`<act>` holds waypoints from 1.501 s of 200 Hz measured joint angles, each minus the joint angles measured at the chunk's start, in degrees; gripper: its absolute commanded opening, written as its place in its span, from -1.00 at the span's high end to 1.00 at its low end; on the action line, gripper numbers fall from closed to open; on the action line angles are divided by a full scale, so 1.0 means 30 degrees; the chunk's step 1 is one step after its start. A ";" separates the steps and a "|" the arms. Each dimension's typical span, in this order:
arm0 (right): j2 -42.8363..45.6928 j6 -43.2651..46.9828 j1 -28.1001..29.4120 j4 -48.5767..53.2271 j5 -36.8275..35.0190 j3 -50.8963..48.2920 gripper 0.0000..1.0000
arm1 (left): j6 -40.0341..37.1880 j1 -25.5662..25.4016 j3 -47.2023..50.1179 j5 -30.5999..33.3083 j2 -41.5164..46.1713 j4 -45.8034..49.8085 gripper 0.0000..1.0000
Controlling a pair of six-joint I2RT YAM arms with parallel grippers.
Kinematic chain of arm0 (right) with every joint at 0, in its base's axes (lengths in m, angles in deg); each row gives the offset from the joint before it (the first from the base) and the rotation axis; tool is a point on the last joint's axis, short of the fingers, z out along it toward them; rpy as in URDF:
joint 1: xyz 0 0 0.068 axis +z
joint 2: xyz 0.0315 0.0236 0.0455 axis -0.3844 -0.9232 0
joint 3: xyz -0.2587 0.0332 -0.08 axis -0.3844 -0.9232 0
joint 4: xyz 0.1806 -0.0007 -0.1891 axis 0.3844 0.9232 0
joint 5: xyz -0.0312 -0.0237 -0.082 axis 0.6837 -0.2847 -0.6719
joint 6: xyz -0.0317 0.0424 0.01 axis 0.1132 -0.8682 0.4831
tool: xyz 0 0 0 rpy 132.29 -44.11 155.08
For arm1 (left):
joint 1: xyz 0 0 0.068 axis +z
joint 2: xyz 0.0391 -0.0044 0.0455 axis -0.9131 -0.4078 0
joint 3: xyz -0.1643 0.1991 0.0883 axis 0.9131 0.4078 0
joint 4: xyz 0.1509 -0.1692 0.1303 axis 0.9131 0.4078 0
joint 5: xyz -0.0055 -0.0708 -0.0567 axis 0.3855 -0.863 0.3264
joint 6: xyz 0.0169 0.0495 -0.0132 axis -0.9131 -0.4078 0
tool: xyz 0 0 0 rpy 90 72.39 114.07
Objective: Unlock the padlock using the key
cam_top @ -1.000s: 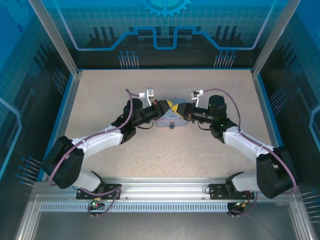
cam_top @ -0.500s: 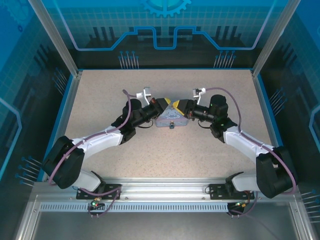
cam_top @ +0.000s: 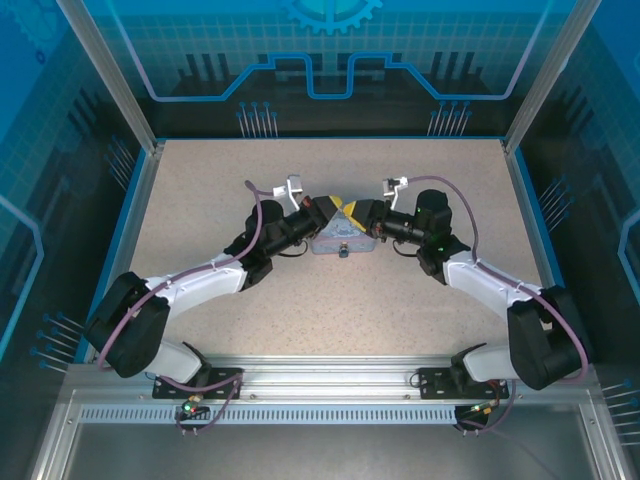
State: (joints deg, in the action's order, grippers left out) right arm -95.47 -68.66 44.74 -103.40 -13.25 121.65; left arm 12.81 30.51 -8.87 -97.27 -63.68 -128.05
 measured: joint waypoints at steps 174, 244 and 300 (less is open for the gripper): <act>-0.0197 -0.0277 0.0000 -0.0583 0.0073 0.0000 0.69 | 0.0000 -0.0044 0.0022 0.0357 -0.0160 -0.0226 1.00; -0.0299 -0.0277 0.0000 -0.0576 0.0080 0.0000 0.74 | 0.0000 -0.0109 0.0022 0.0634 -0.0430 -0.0568 1.00; -0.0313 -0.0284 0.0000 -0.0583 0.0080 0.0007 0.73 | 0.0000 -0.0109 0.0022 0.0714 -0.0517 -0.0663 1.00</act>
State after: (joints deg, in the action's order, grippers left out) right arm -96.41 -69.51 44.74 -105.15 -13.01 121.67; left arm 12.81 30.18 -8.80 -95.12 -65.24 -130.04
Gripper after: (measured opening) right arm 0.131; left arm 0.053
